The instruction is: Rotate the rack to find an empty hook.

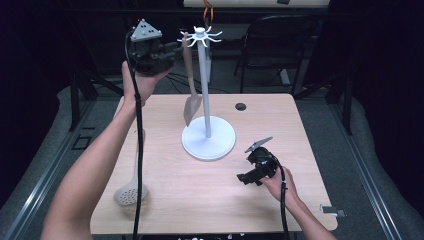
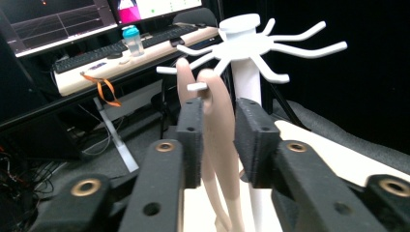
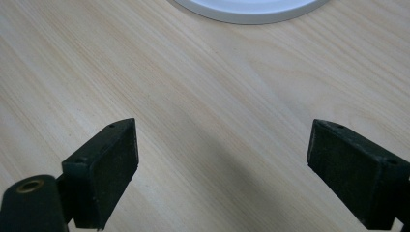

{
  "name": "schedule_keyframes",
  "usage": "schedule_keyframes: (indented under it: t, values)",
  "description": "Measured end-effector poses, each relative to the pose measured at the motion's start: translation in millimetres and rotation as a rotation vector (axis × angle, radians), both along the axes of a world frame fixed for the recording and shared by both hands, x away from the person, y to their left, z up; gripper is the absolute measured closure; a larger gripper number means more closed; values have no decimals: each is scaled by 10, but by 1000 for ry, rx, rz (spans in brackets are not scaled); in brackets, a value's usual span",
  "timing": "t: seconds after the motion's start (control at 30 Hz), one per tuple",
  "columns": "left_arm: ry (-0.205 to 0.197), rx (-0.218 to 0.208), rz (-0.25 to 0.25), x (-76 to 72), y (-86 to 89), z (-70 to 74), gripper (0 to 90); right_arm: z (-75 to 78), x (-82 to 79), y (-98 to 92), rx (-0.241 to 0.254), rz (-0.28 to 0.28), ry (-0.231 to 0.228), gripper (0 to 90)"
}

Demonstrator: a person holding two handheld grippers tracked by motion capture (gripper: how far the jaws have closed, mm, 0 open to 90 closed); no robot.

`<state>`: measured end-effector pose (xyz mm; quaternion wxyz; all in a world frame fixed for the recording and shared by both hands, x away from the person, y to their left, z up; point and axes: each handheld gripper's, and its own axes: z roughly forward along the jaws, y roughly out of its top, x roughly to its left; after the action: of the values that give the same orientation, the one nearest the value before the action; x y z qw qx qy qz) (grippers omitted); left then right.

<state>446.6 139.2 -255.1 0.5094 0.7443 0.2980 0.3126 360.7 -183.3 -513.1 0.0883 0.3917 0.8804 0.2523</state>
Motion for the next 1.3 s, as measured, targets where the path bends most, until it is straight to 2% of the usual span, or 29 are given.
schedule_keyframes:
  t: [0.1, 0.3, 0.6, 0.93, 1.13, 1.3]
  values:
    - [14, 4, 10, -35, 30, -32, 613, -9, -2, 8, 20, -1, 5, 107]
    - [44, 14, 3, -98, 76, -131, 437, -15, -1, 14, 16, -2, -3, 106]
    - [91, 32, -11, -214, 136, -385, 260, -15, 5, 11, 7, 8, 0, 107]
    - [142, 46, -13, -328, 240, -747, 172, -14, -3, 17, 13, 2, 2, 107]
    - [203, 38, -25, -385, 340, -1036, 152, -11, -4, 23, 8, 4, 3, 106]
    - [258, 16, -16, -424, 434, -1279, 141, -22, -2, 28, 4, 8, -3, 102]
